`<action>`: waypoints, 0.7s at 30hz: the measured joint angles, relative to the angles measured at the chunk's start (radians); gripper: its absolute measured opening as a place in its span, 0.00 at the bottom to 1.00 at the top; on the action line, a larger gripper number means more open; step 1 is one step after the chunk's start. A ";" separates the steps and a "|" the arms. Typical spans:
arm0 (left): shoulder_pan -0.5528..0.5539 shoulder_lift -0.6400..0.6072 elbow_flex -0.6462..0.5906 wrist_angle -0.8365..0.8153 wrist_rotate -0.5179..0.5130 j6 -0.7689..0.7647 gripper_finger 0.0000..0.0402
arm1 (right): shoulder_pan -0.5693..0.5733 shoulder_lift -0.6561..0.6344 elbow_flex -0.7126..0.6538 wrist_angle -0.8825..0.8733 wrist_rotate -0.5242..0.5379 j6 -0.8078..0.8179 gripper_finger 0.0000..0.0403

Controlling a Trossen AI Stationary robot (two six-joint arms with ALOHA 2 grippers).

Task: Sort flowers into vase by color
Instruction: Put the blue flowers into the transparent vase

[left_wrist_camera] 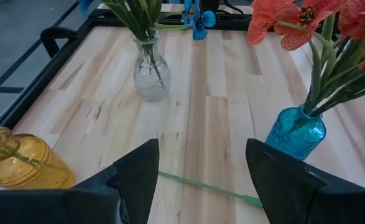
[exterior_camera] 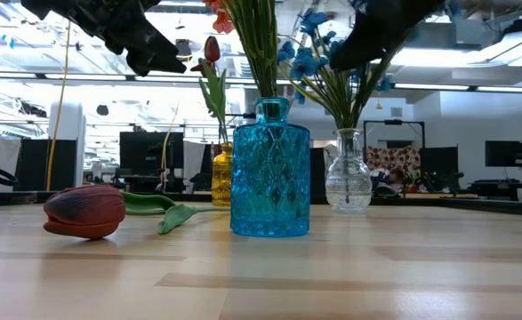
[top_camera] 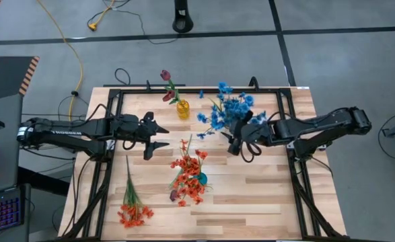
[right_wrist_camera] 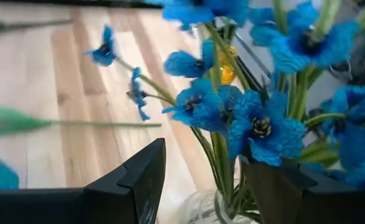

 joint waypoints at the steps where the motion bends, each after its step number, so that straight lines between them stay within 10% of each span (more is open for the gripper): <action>1: 0.000 0.000 0.000 0.000 0.000 0.000 0.57 | 0.004 0.000 0.000 0.000 -0.012 -0.043 0.58; 11: 0.000 0.000 0.000 0.000 0.000 0.008 0.57 | 0.045 0.004 0.000 -0.040 -0.064 -0.218 0.58; 21: 0.000 0.000 0.000 0.000 0.000 0.008 0.57 | 0.013 0.002 0.000 -0.026 -0.067 0.088 0.58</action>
